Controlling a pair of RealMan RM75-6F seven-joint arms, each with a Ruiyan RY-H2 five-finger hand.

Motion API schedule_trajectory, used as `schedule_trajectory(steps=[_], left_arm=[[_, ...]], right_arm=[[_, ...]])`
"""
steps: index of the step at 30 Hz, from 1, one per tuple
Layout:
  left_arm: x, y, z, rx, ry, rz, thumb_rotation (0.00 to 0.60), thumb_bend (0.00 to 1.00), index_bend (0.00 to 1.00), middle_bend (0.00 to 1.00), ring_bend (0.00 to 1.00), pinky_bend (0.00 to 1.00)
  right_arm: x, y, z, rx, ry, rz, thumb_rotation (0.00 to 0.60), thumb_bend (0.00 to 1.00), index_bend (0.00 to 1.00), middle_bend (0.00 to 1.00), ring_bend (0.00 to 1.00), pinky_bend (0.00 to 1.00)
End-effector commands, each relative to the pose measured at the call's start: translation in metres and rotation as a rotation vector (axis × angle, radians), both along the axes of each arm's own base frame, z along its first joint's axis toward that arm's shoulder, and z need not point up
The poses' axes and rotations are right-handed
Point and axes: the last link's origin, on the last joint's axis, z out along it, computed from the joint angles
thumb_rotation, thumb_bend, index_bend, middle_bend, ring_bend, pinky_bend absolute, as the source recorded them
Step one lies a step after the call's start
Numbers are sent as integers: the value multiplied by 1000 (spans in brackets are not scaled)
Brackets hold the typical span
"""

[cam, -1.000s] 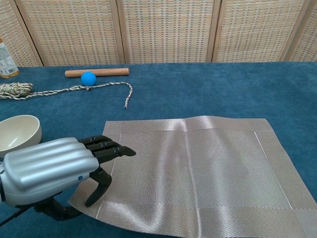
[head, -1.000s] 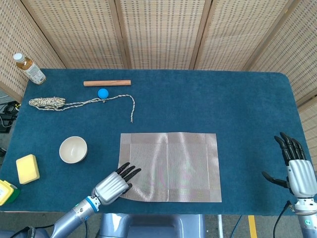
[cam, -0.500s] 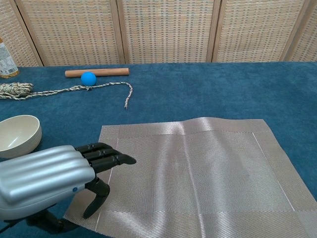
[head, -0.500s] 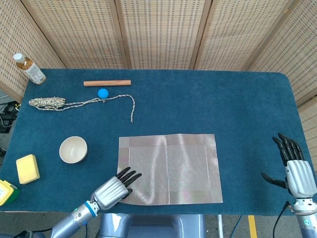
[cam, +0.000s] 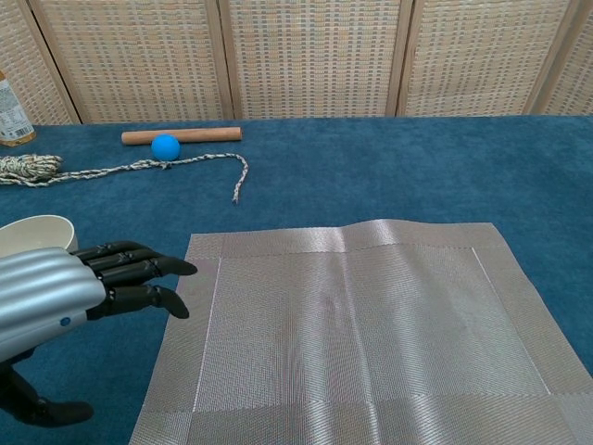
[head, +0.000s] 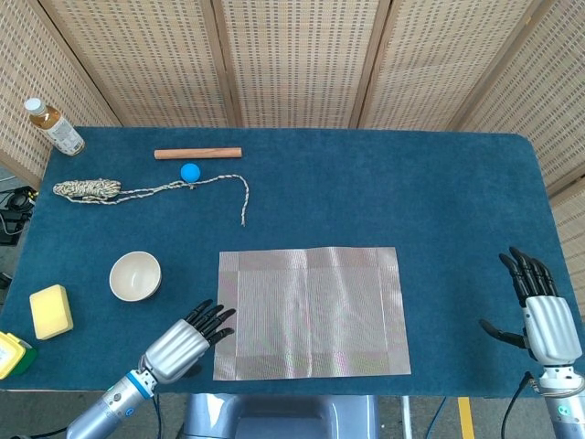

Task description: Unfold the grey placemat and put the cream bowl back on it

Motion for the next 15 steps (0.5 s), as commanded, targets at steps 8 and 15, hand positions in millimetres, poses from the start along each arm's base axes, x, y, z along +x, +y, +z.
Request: schedule_trajectory(steps=[8, 15], left_arm=[[-42, 19, 62, 248, -41, 152, 600, 187, 211, 0, 0, 0], [-82, 44, 81, 413, 15, 232, 600, 190, 289, 0, 0, 0]], right_arm=[[2, 2, -1, 7, 1, 7, 600, 196, 0, 0, 0, 0], [3, 4, -2, 12, 3, 13, 600, 196, 0, 0, 0, 0]])
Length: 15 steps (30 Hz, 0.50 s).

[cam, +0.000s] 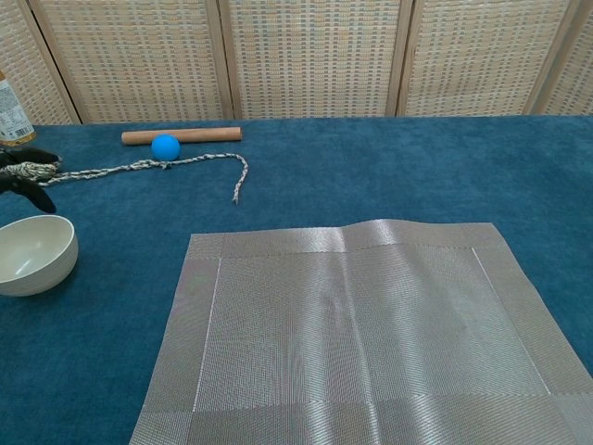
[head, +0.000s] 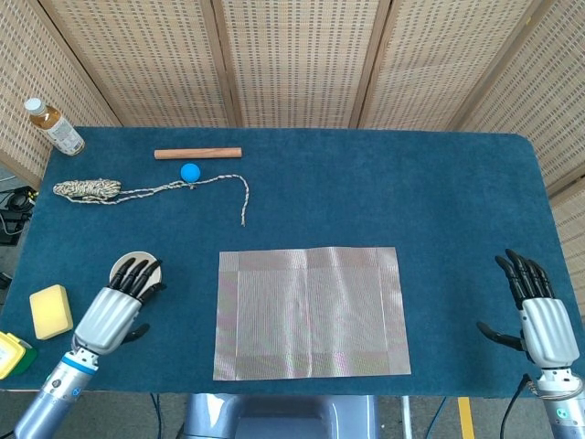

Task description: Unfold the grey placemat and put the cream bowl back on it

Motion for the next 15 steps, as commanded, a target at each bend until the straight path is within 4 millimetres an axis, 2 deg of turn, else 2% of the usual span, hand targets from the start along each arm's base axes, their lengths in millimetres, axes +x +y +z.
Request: schedule_trajectory(steps=[1, 6, 10, 15], left_arm=[[-27, 15, 9, 82, 41, 70, 600, 191, 309, 0, 0, 0], [-55, 30, 3, 87, 40, 175, 600, 197, 386, 0, 0, 0], [-67, 36, -3, 87, 45, 208, 600, 199, 436, 0, 0, 0], [-80, 41, -11, 81, 56, 250, 600, 200, 451, 0, 0, 0]], right_arm=[[0, 0, -1, 4, 1, 1, 600, 197, 0, 0, 0, 0], [1, 1, -3, 10, 6, 1, 600, 196, 0, 0, 0, 0], [0, 0, -4, 15, 9, -3, 600, 196, 0, 0, 0, 0], [0, 0, -4, 18, 11, -3, 600, 196, 0, 0, 0, 0]])
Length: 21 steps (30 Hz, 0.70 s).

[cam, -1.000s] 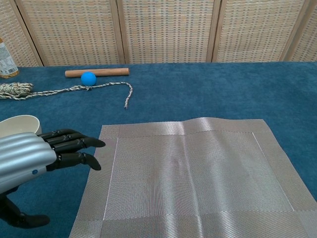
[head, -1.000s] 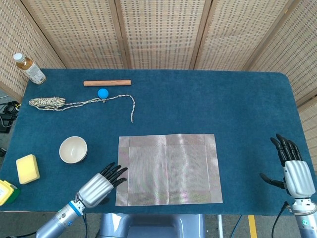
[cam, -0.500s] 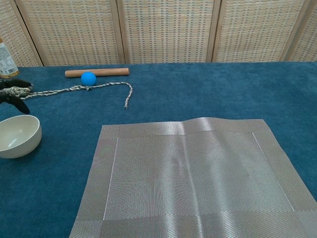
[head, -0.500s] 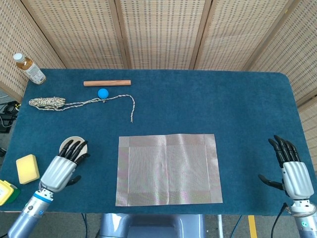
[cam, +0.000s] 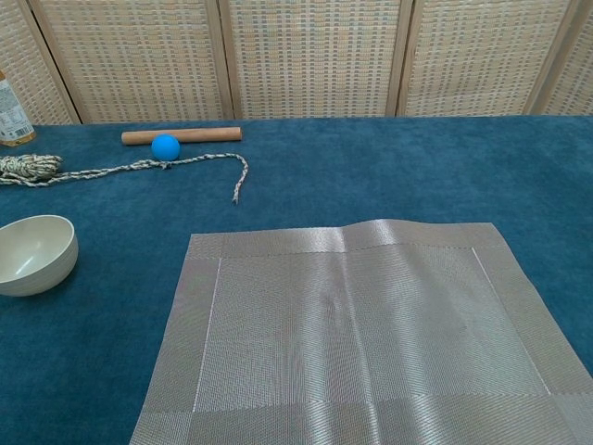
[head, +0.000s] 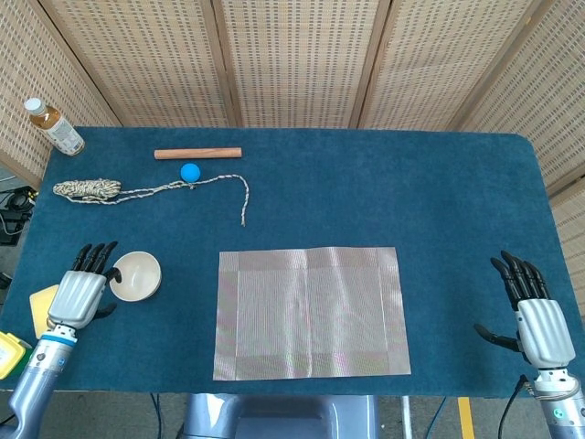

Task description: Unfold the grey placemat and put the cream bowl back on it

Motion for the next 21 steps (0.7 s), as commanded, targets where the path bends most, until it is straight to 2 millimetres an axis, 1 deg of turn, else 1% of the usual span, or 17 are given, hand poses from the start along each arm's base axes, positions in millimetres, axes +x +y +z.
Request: schedule_trajectory(steps=[1, 4, 10, 15, 18, 21], left_arm=[[-8, 4, -7, -7, -5, 34, 600, 200, 452, 0, 0, 0], [-13, 7, -12, -14, -2, 52, 600, 201, 456, 0, 0, 0], [-17, 9, -23, -25, -4, 62, 600, 204, 478, 0, 0, 0], [-17, 14, -33, -24, -6, 59, 600, 217, 532, 0, 0, 0], [-15, 18, -40, -26, -9, 56, 600, 231, 581, 0, 0, 0], [-12, 20, -46, -27, -13, 49, 600, 293, 647, 0, 0, 0]], right_arm=[[0, 0, 0, 1, 0, 0, 600, 196, 0, 0, 0, 0], [0, 0, -1, 3, 2, 2, 600, 196, 0, 0, 0, 0], [1, 1, -1, 3, 1, 4, 600, 196, 0, 0, 0, 0], [1, 1, -3, 9, 4, 4, 600, 197, 0, 0, 0, 0], [1, 1, -3, 11, 3, 3, 600, 196, 0, 0, 0, 0], [1, 1, -2, 10, 0, 3, 600, 197, 0, 0, 0, 0]])
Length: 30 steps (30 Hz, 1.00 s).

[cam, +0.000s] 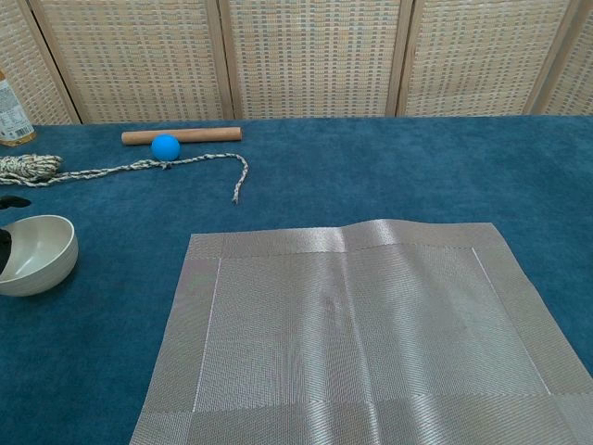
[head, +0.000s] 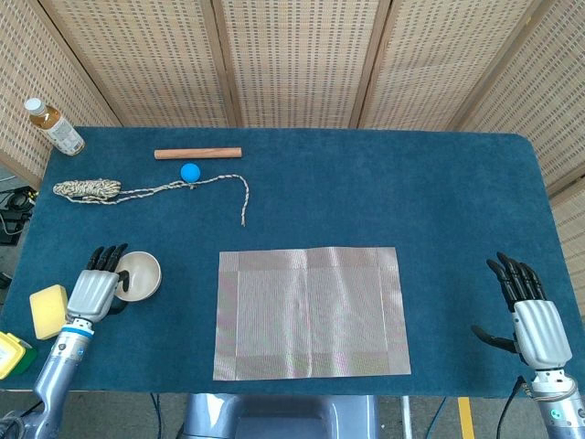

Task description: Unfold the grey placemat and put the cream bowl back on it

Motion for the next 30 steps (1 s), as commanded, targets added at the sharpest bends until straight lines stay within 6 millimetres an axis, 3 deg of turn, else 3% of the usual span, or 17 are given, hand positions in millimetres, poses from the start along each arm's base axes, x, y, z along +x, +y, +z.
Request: schedule_trajectory(steps=[1, 6, 12, 17, 23, 30], left_arm=[[3, 3, -6, -2, -4, -8, 600, 340, 674, 0, 0, 0], [8, 3, -13, -8, -10, -26, 600, 470, 764, 0, 0, 0], [16, 1, -12, -3, -14, -61, 600, 479, 771, 0, 0, 0], [37, 3, -10, -1, -40, -123, 600, 479, 771, 0, 0, 0], [78, 4, -15, -31, -44, -232, 600, 479, 770, 0, 0, 0], [159, 2, -41, -113, -62, -396, 600, 476, 755, 0, 0, 0]], right_arm=[[0, 0, 0, 0, -2, -1, 600, 197, 0, 0, 0, 0], [0, 0, 2, 0, -11, -1, 600, 197, 0, 0, 0, 0], [0, 0, 3, 0, -17, 0, 600, 196, 0, 0, 0, 0], [0, 0, 4, 0, -21, -1, 600, 196, 0, 0, 0, 0], [-2, -1, 5, -6, -29, -11, 600, 196, 0, 0, 0, 0], [-3, -1, 12, -19, -58, -20, 600, 195, 0, 0, 0, 0]])
